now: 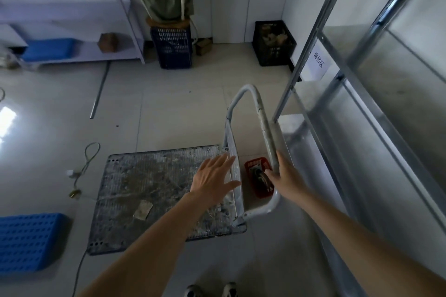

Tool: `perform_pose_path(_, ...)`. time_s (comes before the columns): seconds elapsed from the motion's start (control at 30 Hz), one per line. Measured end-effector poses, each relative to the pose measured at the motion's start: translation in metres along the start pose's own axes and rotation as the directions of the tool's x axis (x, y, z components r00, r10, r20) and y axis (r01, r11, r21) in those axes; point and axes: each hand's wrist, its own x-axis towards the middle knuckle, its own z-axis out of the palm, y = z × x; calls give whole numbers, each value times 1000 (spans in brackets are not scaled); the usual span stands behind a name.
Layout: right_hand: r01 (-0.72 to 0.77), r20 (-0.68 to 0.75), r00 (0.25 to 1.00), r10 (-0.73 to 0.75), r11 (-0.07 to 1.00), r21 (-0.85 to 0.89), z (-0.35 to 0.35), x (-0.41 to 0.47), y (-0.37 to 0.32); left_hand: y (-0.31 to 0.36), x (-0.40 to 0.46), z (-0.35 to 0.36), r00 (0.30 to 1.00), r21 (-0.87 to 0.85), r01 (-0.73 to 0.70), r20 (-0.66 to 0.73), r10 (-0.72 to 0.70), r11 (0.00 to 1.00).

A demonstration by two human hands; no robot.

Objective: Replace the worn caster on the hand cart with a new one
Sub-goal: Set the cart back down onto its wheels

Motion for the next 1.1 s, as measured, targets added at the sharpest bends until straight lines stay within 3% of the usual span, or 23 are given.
perform_pose_path(0.2,14,-106,994,-22,997,-76,19,6,-5,-20,-1,6,997,7,77,6,-77,997)
perform_pose_path(0.37,198,-275,938,-212,977,-81,40,12,13,-54,-15,19,988,-28,151,-31,-152,988)
perform_pose_path(0.57,312,-315,885,-343,939,-146,49,16,23,-84,-43,22,969,-59,237,-61,-240,970)
perform_pose_path(1.1,269,-352,887,-298,954,-130,95,-14,-28,-167,-133,26,897,-75,424,-101,-430,902)
